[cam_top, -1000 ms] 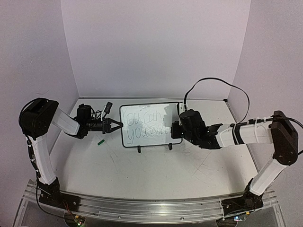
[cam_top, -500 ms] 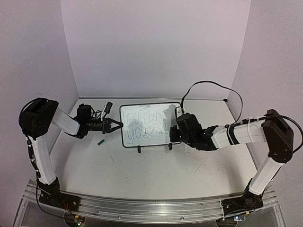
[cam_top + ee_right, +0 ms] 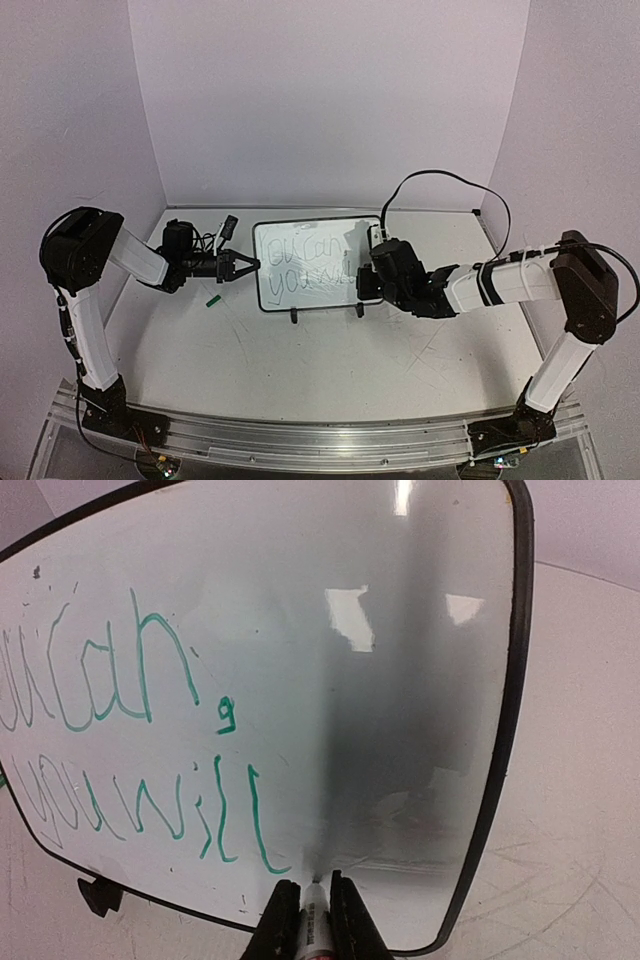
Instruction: Write a sentence on the whiteboard
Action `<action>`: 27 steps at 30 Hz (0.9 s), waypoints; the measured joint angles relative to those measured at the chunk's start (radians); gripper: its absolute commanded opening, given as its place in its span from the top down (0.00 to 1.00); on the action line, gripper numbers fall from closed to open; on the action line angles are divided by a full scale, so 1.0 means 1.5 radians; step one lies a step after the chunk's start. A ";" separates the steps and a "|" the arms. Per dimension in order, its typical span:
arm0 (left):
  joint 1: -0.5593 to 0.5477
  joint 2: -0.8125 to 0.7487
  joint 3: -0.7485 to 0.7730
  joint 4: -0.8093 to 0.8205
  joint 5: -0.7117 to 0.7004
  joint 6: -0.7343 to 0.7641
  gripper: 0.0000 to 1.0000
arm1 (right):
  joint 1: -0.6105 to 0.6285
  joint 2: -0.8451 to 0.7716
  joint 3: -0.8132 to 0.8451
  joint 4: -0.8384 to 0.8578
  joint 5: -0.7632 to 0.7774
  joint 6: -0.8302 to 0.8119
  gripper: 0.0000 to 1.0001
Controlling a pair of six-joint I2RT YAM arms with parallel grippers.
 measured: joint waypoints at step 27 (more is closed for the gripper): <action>0.000 -0.001 0.000 -0.002 0.000 0.001 1.00 | 0.000 0.000 0.000 0.000 0.005 0.008 1.00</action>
